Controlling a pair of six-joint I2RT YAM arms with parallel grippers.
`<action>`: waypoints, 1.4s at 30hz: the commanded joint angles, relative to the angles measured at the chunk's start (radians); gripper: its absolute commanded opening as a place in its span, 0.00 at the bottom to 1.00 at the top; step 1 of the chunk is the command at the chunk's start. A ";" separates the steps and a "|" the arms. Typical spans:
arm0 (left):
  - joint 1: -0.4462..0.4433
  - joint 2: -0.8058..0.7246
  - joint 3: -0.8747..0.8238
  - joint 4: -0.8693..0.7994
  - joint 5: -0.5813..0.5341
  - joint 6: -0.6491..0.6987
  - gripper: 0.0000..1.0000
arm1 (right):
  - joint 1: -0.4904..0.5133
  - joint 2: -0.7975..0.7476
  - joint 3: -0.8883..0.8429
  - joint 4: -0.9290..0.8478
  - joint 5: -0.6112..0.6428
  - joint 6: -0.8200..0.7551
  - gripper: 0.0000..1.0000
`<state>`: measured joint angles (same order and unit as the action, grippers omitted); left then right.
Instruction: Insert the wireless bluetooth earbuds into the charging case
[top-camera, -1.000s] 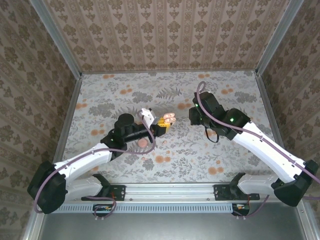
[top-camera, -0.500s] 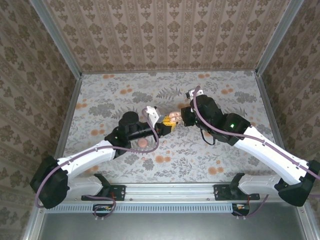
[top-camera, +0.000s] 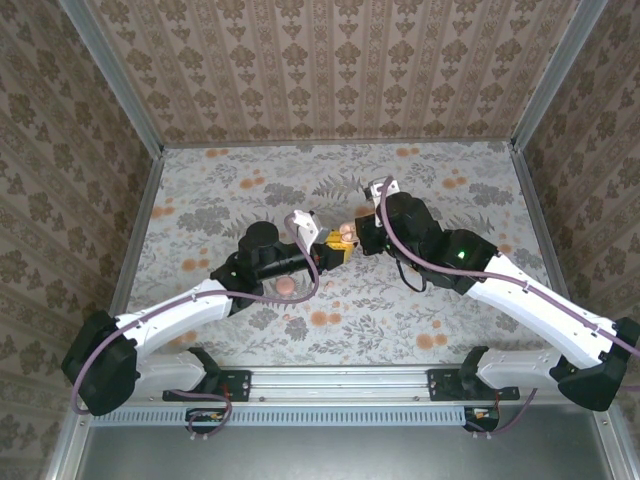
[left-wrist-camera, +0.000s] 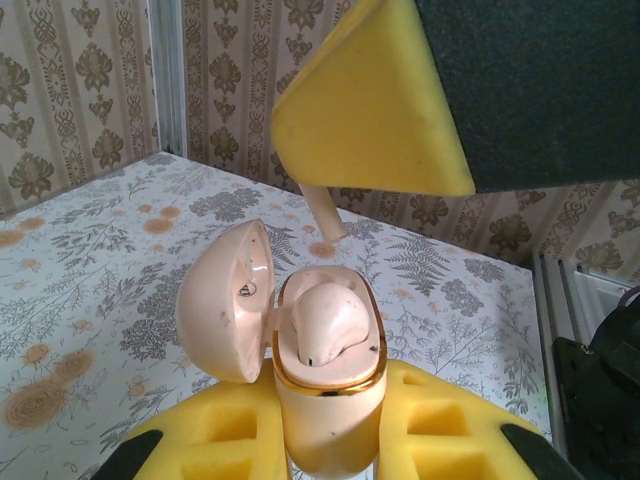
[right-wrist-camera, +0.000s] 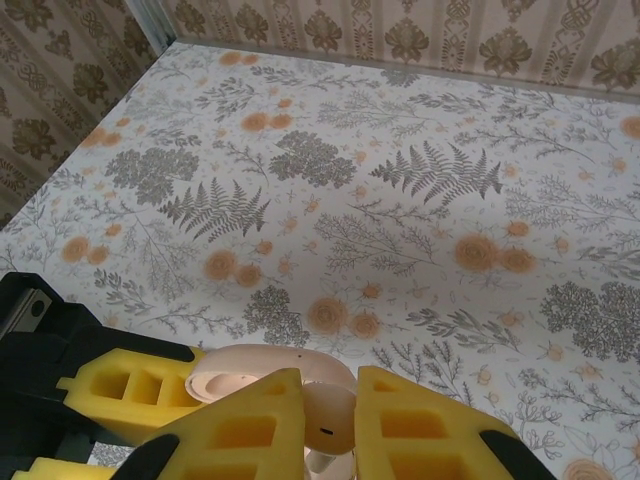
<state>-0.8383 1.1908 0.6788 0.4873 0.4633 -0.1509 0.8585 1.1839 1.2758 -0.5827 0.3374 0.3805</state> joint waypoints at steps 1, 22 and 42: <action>-0.007 -0.009 0.033 0.048 -0.005 -0.026 0.00 | 0.008 0.005 -0.019 0.028 0.014 -0.038 0.13; -0.007 -0.030 -0.001 0.116 -0.005 -0.027 0.00 | 0.023 -0.039 -0.083 0.082 -0.044 -0.057 0.13; -0.078 -0.013 -0.096 0.217 0.013 0.302 0.00 | 0.025 -0.238 -0.147 0.186 -0.035 -0.104 0.12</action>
<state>-0.8959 1.1893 0.5995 0.6785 0.4900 0.0303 0.8753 0.9756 1.1557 -0.4435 0.3065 0.3119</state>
